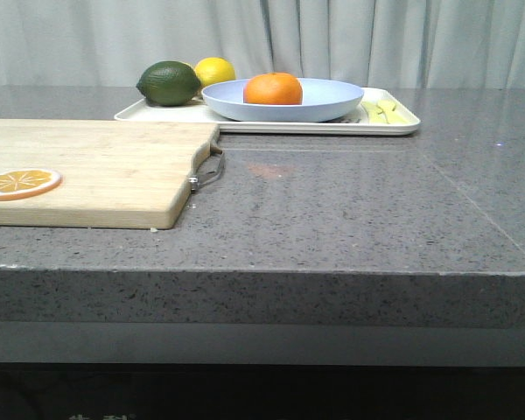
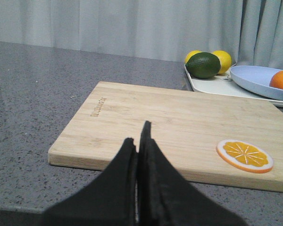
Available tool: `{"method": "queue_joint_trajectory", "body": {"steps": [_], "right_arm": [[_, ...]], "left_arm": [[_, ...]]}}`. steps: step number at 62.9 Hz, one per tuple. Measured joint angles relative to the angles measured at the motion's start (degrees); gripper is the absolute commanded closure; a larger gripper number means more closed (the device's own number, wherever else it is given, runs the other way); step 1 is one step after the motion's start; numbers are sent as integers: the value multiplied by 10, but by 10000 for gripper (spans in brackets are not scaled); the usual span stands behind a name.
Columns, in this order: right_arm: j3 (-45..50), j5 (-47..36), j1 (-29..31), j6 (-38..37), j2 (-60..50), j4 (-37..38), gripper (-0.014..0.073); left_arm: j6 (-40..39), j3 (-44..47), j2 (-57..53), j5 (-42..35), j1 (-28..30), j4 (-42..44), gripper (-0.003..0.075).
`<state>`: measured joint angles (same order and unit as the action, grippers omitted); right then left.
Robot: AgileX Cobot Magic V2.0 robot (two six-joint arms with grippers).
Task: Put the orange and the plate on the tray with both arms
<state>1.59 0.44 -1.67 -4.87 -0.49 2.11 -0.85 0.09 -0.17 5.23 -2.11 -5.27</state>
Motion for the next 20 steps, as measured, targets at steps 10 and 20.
{"method": "queue_joint_trajectory", "body": {"steps": [10,20], "right_arm": [[0,1,0,-1,0,0,664],[0,7,0,-1,0,0,664]], "left_arm": [[0,0,0,0,0,0,738],[0,0,0,0,0,0,738]]}}
